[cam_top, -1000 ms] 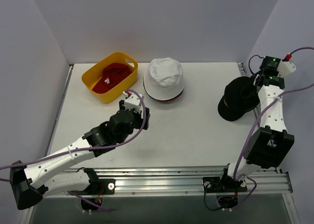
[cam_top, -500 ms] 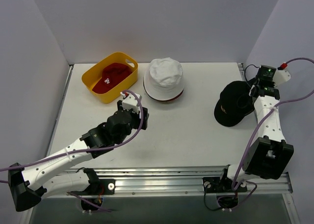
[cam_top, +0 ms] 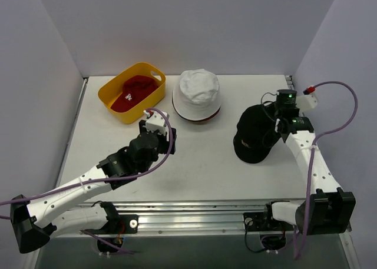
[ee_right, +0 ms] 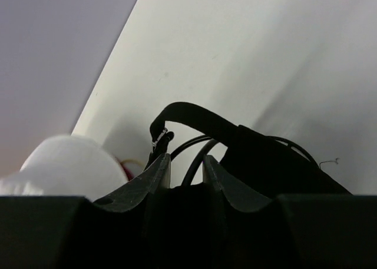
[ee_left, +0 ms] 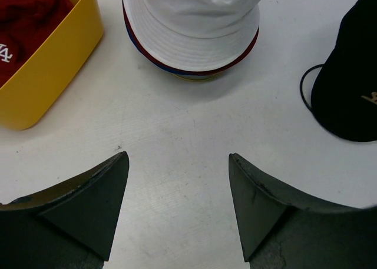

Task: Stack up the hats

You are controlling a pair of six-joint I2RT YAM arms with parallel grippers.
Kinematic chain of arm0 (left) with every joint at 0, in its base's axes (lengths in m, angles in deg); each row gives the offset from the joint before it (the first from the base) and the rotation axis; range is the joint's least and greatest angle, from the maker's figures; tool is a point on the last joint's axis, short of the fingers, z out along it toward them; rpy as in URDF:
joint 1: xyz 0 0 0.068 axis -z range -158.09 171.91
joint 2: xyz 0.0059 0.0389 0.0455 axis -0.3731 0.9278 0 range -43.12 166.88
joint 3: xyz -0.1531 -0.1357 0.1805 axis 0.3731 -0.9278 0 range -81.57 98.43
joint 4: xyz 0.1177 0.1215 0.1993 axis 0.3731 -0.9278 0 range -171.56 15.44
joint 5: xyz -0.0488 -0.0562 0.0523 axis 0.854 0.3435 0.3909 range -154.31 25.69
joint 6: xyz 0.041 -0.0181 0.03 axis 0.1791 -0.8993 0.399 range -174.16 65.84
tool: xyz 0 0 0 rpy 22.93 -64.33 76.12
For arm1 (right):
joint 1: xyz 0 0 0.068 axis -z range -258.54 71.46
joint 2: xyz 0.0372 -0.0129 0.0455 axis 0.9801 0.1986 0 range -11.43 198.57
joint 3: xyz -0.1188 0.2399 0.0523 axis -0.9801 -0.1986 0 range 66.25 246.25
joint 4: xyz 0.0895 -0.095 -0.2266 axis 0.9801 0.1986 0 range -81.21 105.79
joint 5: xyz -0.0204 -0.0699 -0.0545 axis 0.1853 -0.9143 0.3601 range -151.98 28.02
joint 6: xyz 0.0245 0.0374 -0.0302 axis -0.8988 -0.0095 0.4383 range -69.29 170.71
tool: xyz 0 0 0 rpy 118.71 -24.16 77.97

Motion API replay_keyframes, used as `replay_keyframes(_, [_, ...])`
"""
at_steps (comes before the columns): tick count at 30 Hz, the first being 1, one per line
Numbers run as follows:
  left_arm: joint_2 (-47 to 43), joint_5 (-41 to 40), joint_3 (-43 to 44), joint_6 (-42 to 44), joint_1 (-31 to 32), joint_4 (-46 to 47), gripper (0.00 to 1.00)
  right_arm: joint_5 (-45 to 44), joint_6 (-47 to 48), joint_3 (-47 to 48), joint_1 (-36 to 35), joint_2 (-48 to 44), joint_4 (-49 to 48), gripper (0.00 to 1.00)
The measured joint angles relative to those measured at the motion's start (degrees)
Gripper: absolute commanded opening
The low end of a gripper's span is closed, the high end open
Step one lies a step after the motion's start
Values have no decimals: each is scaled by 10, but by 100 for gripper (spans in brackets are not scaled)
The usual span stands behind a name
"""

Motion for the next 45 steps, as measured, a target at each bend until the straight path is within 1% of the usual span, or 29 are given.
replay_keyframes(5, [-1, -13, -5, 3, 0, 2, 77, -55, -102, 3, -161, 7, 17, 24])
replay_keyframes(7, [-2, -16, -8, 7, 0, 3, 77, -71, -141, 13, -212, 17, 28, 24])
replay_keyframes(8, [-2, -16, -9, 8, 0, 3, 77, -84, -159, 22, -235, 26, 37, 24])
replay_keyframes(11, [-5, -10, -14, 12, 0, 8, 77, -102, -187, 46, -265, 43, 68, 25])
replay_keyframes(15, [-19, 33, -22, 16, 0, 25, 77, -127, -189, 80, -267, 45, 114, 28])
replay_keyframes(20, [-32, 94, -24, 10, 0, 48, 77, -143, -163, 114, -258, 31, 138, 31])
replay_keyframes(23, [-24, 129, -17, 2, 0, 49, 77, -141, -127, 120, -244, 15, 136, 31])
replay_keyframes(27, [-1, 170, 2, -10, 0, 49, 77, -133, -54, 119, -227, -12, 136, 30])
replay_keyframes(29, [15, 186, 17, -16, 0, 43, 77, -123, -7, 88, -219, -48, 113, 30])
replay_keyframes(31, [36, 198, 37, -21, 0, 36, 77, -112, 32, 35, -212, -102, 94, 29])
replay_keyframes(32, [51, 206, 50, -24, 0, 34, 76, -102, 53, -5, -210, -138, 75, 27])
replay_keyframes(33, [67, 214, 63, -26, -1, 32, 76, -93, 69, -40, -209, -173, 68, 21])
replay_keyframes(35, [102, 231, 95, -33, -2, 27, 76, -78, 89, -105, -206, -232, 57, 17])
replay_keyframes(36, [118, 241, 110, -36, -3, 27, 75, -75, 95, -130, -205, -255, 58, 13])
replay_keyframes(37, [132, 250, 121, -40, -5, 28, 73, -67, 100, -150, -204, -270, 57, 11])
replay_keyframes(39, [165, 275, 148, -50, -8, 25, 69, -51, 101, -179, -204, -276, 41, 10])
replay_keyframes(42, [209, 305, 182, -53, -10, 25, 68, -21, 99, -233, -204, -276, 20, 10])
replay_keyframes(45, [239, 329, 200, -53, -10, 19, 68, -3, 95, -269, -206, -280, 21, 10])
